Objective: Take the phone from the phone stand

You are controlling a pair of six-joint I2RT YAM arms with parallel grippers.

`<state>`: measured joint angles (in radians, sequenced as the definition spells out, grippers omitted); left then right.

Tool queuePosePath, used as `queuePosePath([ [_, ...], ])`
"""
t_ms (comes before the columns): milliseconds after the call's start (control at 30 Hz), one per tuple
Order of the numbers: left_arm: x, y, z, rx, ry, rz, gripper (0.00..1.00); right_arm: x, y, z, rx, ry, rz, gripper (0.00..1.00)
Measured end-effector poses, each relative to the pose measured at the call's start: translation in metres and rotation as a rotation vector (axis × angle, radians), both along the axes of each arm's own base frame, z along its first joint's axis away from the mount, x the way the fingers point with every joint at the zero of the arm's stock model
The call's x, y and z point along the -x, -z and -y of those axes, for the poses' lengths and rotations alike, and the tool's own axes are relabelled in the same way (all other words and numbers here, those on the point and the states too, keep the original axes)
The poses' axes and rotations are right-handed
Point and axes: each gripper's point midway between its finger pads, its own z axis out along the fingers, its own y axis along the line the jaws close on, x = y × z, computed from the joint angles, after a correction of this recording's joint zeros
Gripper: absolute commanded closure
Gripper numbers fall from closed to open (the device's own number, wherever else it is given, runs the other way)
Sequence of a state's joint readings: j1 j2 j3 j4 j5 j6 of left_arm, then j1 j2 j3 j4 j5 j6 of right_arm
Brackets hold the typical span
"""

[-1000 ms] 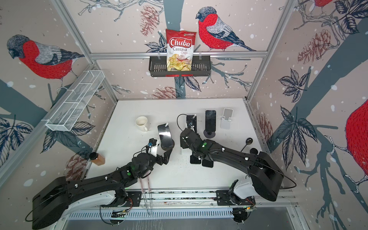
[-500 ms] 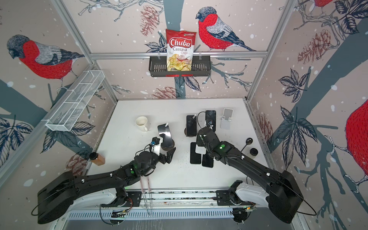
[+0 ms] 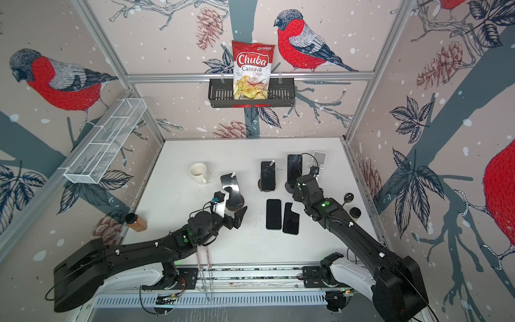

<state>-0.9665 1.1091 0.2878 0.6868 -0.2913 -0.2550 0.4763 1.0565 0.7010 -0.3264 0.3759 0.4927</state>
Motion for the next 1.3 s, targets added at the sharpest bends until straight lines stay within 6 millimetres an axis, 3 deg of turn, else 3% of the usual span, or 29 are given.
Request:
queuePosePath([
  [267,-0.002,-0.004,0.013,-0.013,0.040,0.013,0.04,-0.009,0.008,0.041,0.006,0.103,-0.028,0.39],
  [633,-0.012,-0.016,0.016,-0.031,0.049,0.066,0.04,-0.036,0.024,0.068,0.031,0.171,-0.078,0.39],
  [833,-0.019,-0.016,0.012,-0.026,0.050,0.061,0.04,-0.052,0.030,0.077,0.061,0.182,-0.080,0.39],
  [1067,-0.021,-0.017,0.011,-0.023,0.056,0.058,0.04,-0.073,0.020,0.084,0.090,0.150,-0.013,0.38],
  [1300,-0.023,-0.016,0.009,-0.035,0.051,0.053,0.04,-0.086,0.022,0.080,0.102,0.077,-0.003,0.38],
])
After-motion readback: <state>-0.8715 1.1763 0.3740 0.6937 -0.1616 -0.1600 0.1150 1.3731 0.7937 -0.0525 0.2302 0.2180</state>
